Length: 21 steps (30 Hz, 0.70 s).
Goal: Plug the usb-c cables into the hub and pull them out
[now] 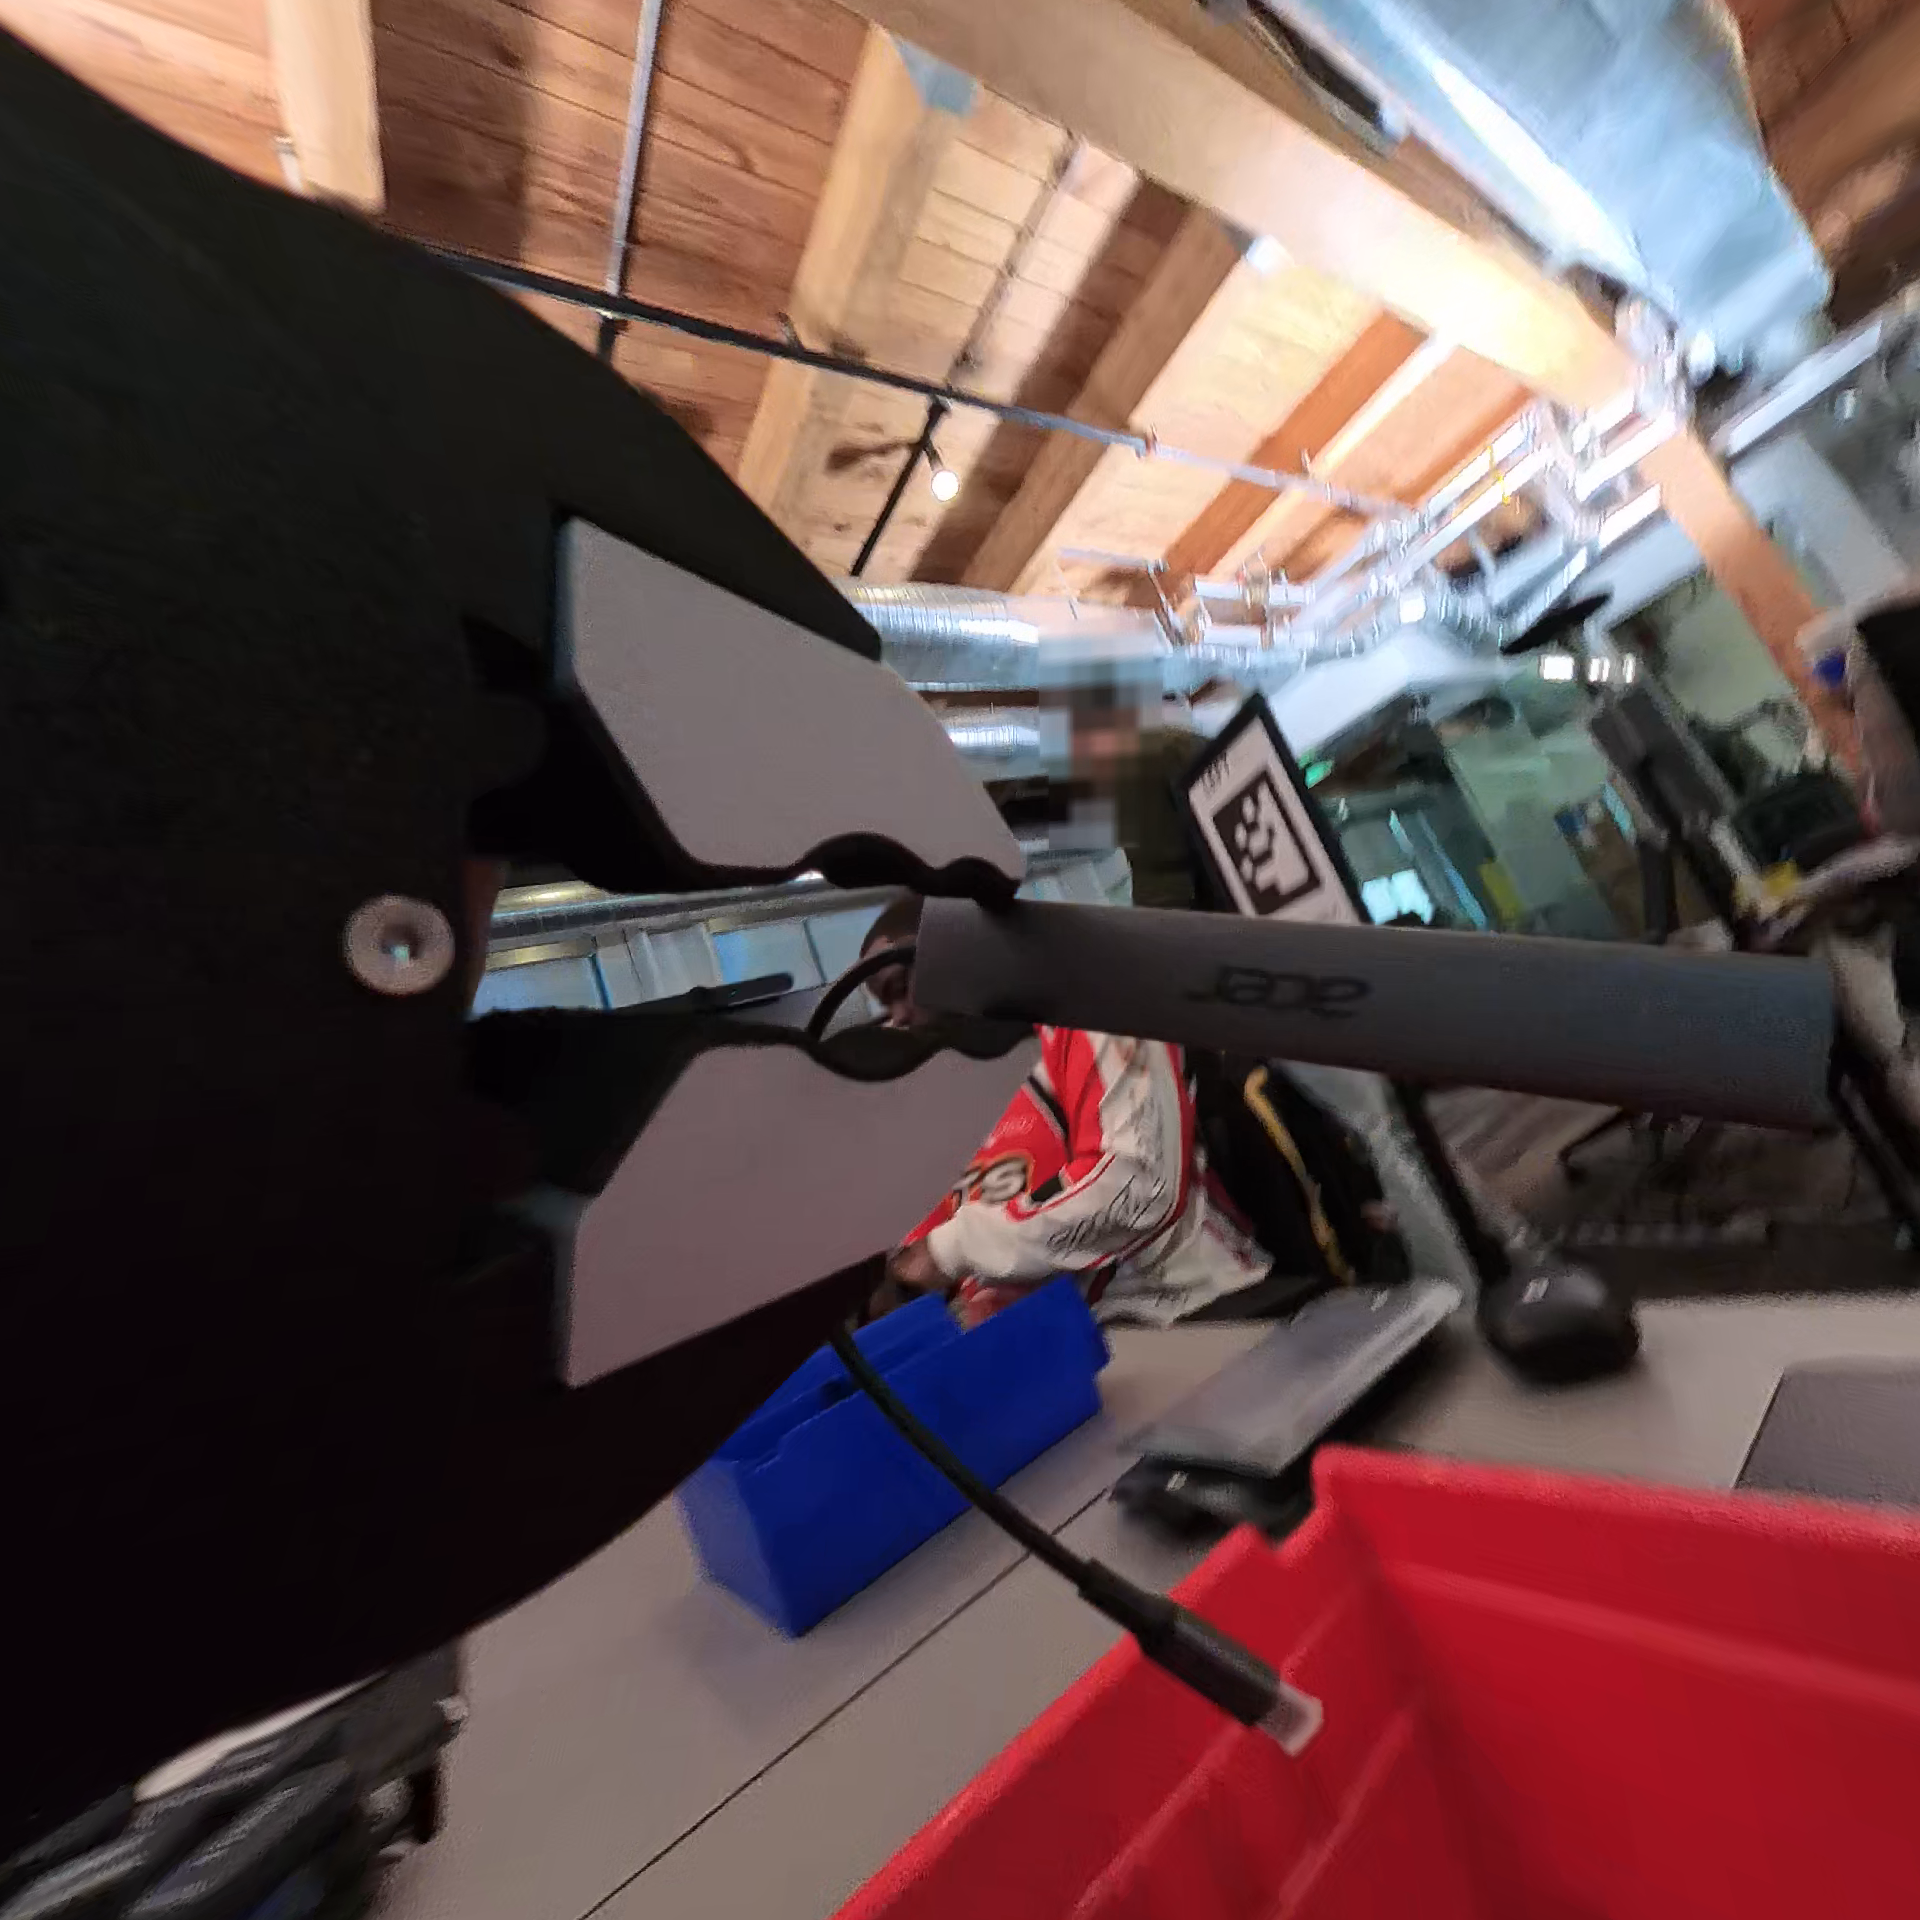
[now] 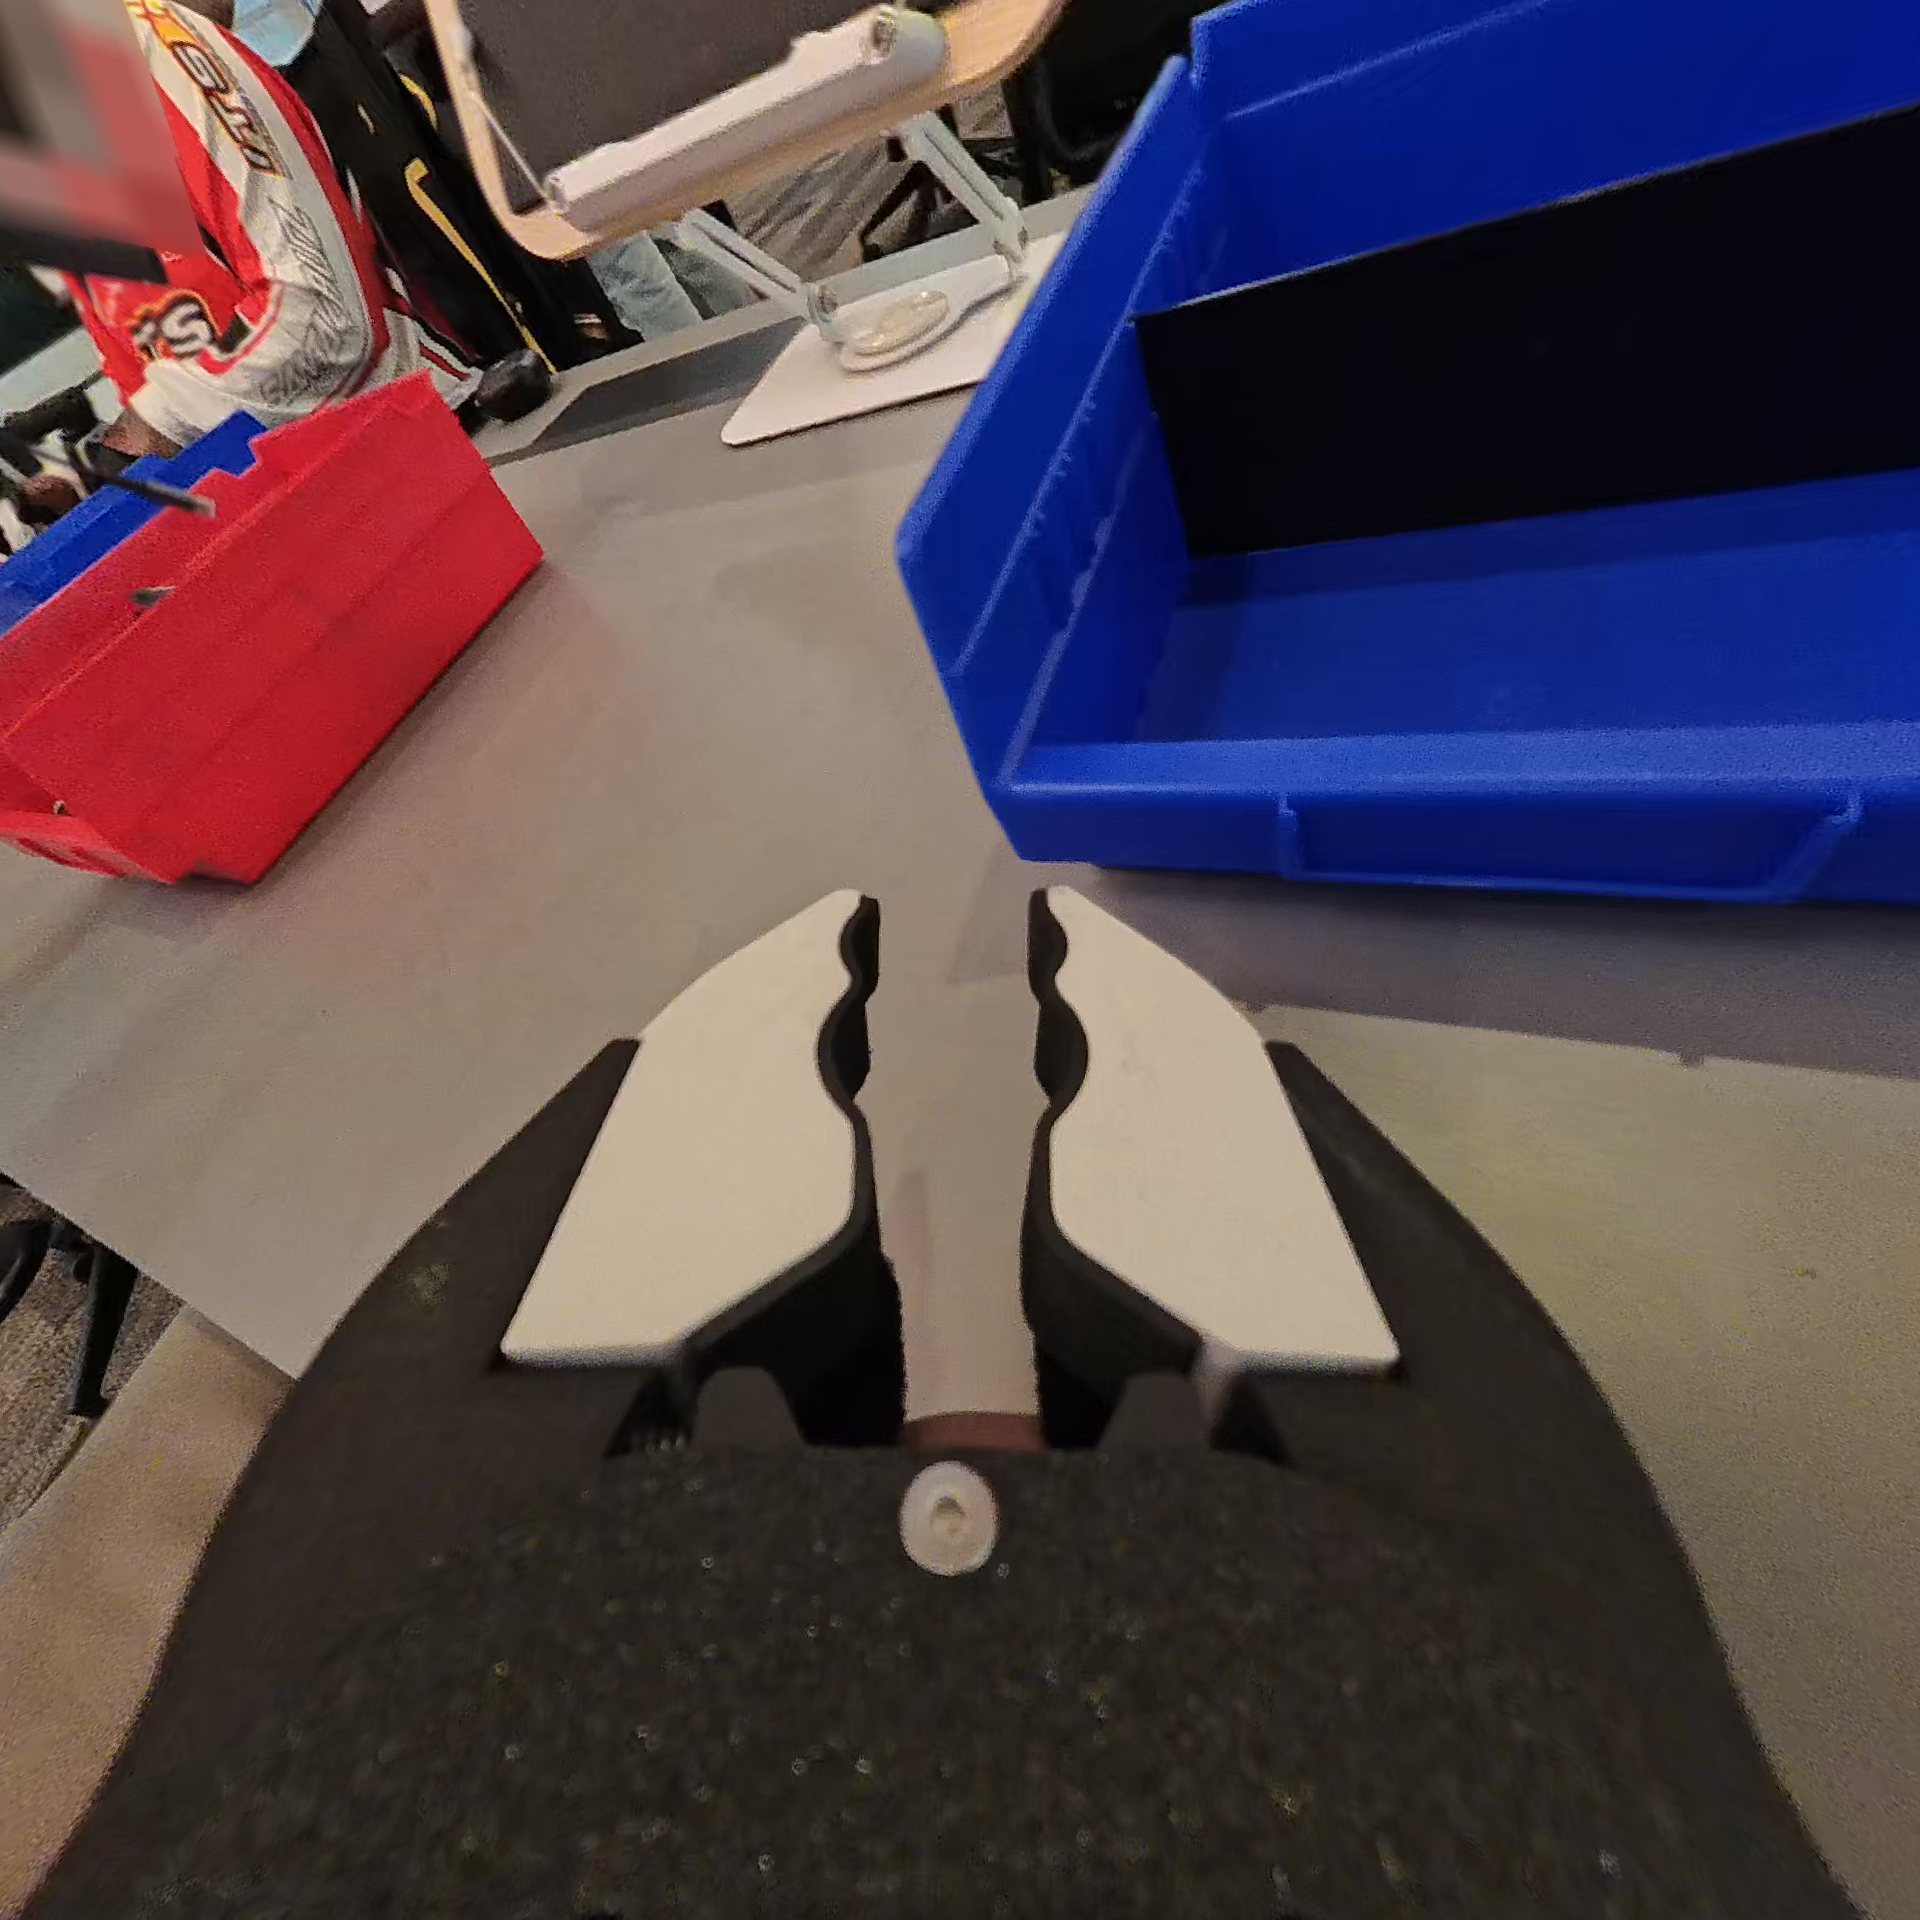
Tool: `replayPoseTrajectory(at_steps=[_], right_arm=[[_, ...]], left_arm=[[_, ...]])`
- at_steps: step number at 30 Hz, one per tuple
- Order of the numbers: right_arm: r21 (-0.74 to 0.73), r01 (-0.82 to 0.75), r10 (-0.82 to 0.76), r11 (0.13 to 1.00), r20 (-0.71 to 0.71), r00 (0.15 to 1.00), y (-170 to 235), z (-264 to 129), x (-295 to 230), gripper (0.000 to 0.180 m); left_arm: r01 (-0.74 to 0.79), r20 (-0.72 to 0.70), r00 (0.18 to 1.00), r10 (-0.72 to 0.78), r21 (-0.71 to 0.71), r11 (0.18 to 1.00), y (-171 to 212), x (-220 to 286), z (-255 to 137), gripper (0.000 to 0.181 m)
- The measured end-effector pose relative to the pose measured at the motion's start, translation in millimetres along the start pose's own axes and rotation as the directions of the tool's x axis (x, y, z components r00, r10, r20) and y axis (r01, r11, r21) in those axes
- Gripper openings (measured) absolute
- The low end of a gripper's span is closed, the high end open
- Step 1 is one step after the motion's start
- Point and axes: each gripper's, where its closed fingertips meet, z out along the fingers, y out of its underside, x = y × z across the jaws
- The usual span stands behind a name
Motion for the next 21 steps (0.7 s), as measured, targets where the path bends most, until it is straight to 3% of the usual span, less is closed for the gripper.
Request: replayPoseTrajectory(at_steps=[5, 8, 11, 15, 21], right_arm=[[0.132, 0.087, -0.109, 0.987, 0.174, 0.979, -26, -2, -47, 0.03], [0.274, 0.155, -0.256, 0.949, 0.386, 0.886, -49, -8, -107, 0.039], [0.352, 0.205, -0.37, 0.913, 0.506, 0.779, -71, -8, -159, 0.05], [0.436, 0.348, -0.542, 0.83, 0.482, 0.688, -102, -1, -205, 0.052], [0.494, 0.426, -0.644, 0.758, 0.468, 0.605, -109, 12, -236, 0.042]], left_arm=[[0.161, 0.256, 0.945, -0.204, 0.179, 0.971, -22, -70, -64, 0.021], [0.196, 0.37, 0.866, -0.337, 0.37, 0.908, -57, -108, -133, 0.021], [0.174, 0.418, 0.798, -0.434, 0.53, 0.83, -100, -125, -204, 0.022], [0.11, 0.431, 0.762, -0.484, 0.65, 0.752, -153, -116, -270, 0.022], [0.087, 0.402, 0.764, -0.505, 0.711, 0.698, -196, -94, -305, 0.021]])
